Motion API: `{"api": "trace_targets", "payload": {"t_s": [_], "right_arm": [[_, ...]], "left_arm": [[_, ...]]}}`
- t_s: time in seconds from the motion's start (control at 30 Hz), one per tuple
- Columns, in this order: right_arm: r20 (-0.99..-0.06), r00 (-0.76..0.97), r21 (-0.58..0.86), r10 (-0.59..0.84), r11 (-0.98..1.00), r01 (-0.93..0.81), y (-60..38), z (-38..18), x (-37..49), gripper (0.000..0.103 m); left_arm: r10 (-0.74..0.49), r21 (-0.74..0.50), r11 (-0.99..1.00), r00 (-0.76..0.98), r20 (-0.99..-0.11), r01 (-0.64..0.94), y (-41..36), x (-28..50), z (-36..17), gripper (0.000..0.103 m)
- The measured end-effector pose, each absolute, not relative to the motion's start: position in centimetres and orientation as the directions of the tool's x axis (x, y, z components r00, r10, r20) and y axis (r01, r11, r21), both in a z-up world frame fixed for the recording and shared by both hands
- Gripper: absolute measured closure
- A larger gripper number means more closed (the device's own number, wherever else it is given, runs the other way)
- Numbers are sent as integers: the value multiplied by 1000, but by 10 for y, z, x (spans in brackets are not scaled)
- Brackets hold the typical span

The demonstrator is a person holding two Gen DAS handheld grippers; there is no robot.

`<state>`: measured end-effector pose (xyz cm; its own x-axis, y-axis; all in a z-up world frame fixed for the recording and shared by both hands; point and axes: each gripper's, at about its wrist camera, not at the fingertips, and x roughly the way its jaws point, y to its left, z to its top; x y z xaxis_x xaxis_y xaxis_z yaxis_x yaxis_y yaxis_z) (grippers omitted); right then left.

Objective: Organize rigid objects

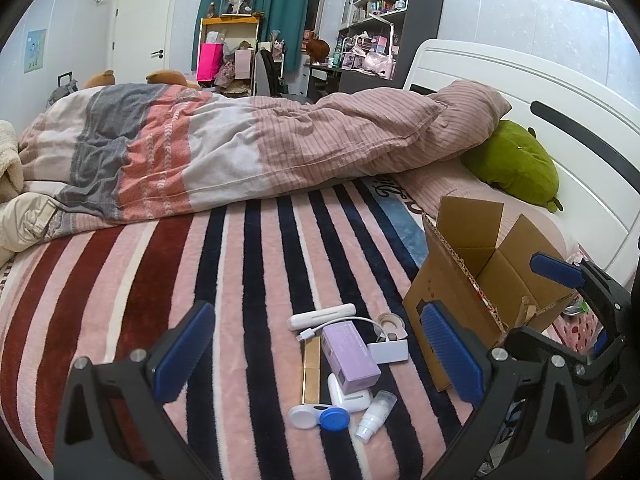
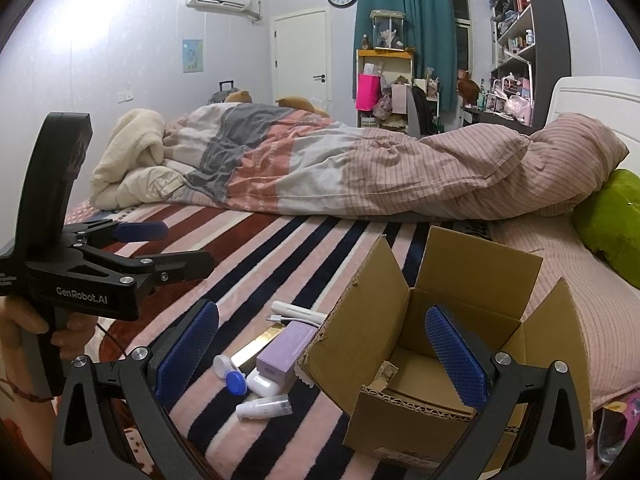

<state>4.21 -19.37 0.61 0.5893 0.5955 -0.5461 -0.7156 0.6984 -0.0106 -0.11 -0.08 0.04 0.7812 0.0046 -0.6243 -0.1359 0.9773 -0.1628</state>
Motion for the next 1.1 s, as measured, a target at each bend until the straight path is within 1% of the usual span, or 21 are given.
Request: {"api": "trace_targets", "payload": {"t_s": [0.13,0.17,0.23,0.3,0.37,0.43,0.47,0.5,0.57,0.67,0.7,0.73,0.8,0.87,0.9,0.97,1.1], "right_arm": [[-530,593,-20,606,691,-723,-192,7,36,1],[-525,595,-27,608,687,-726,-191,9,34,7],[-520,592,-41,615,675,-737,-187,11,28,15],[-513,576,-56,636,645,-762,-181,14,20,19],[-514,557,-69,652,616,-785,-174,15,13,27],[-527,520,-75,673,572,-817,-163,10,3,39],[-537,495,-67,683,551,-832,-160,6,0,43],[-554,456,-47,696,521,-852,-154,1,-4,44],[-599,363,9,714,459,-888,-142,-18,-13,45],[-670,297,54,680,444,-894,-130,-55,-17,45],[-688,291,59,665,451,-891,-129,-65,-17,45],[-713,294,54,637,468,-882,-127,-80,-15,45],[-742,332,17,582,512,-859,-126,-102,-8,44],[-760,376,-17,530,562,-827,-126,-122,4,44],[-764,387,-27,517,573,-819,-128,-126,7,41],[-769,413,-62,489,585,-809,-127,-137,15,27],[-773,406,-83,487,557,-826,-125,-144,18,27]], "left_arm": [[4,-165,977,780,-626,-137,2,-2,0,1],[3,-167,976,780,-626,-137,3,-3,1,1],[7,-165,976,785,-620,-139,6,-5,0,1],[8,-168,976,790,-613,-140,9,-7,0,1],[13,-170,975,795,-606,-146,17,-12,0,0],[22,-169,973,795,-606,-156,23,-16,-3,0],[33,-162,973,795,-606,-164,31,-19,-8,0],[35,-162,972,792,-610,-168,34,-20,-10,0],[33,-170,969,771,-636,-181,46,-20,-25,0],[38,-163,965,727,-686,-205,60,-21,-46,1],[38,-164,964,713,-700,-212,62,-22,-50,1],[58,-134,967,696,-715,-218,64,-24,-52,1],[73,-115,968,685,-725,-225,67,-27,-59,1],[60,-127,967,681,-730,-221,68,-30,-62,1],[59,-121,969,675,-736,-217,67,-32,-61,1],[68,-100,973,669,-741,-209,66,-37,-60,1],[56,-102,976,675,-736,-192,61,-36,-67,1]]}}
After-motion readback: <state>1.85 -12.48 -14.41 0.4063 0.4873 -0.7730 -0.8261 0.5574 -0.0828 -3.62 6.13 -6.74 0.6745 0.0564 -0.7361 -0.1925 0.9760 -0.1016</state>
